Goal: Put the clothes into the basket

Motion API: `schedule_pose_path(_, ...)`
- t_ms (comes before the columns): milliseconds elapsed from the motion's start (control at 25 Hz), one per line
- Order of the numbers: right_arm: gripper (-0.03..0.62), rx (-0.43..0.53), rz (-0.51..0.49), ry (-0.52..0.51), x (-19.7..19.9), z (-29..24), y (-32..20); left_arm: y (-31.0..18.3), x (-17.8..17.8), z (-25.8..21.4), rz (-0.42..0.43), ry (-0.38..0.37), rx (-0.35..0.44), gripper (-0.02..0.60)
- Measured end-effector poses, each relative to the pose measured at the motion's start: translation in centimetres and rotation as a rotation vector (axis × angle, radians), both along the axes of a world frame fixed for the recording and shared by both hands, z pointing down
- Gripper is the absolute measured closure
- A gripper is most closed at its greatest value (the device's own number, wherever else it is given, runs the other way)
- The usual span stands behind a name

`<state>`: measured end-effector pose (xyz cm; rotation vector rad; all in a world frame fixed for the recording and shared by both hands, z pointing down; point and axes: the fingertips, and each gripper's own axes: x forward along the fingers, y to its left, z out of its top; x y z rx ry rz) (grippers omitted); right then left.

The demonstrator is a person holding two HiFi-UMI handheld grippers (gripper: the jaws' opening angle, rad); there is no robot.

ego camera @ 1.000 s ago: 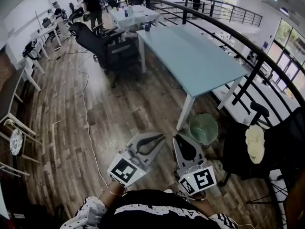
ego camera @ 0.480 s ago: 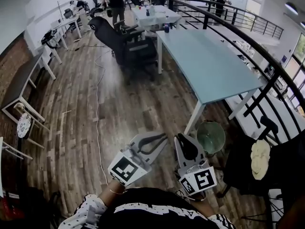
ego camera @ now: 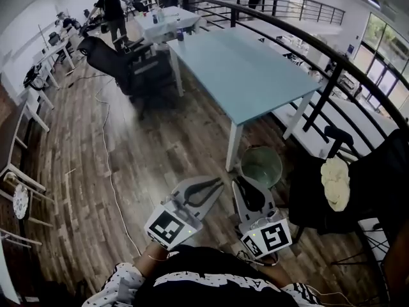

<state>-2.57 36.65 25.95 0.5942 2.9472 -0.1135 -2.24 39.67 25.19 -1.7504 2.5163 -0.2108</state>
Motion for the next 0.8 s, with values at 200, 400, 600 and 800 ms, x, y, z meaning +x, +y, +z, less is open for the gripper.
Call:
schedule_pose_path(200,0.559,0.006,0.141,0.021,1.9,0.7,-4.3,-3.8,0.6,0.3,0.111,0.012,0.020,0.563)
schedule_pose_path(400,0.559,0.010,0.249,0.028,2.3,1.0,-8.0,-7.9,0.5,0.8,0.230,0.026,0.016,0.547)
schedule_pose_path(600,0.559,0.019,0.326,0.022,0.6,0.3,-9.8,-10.1,-0.9,0.2,0.325,0.020,0.028,0.495)
schedule_pose_path(800,0.559,0.023,0.352,0.023,-2.1,0.2,-10.8,-11.1,-3.7,0.1,0.351,0.016,0.032,0.495)
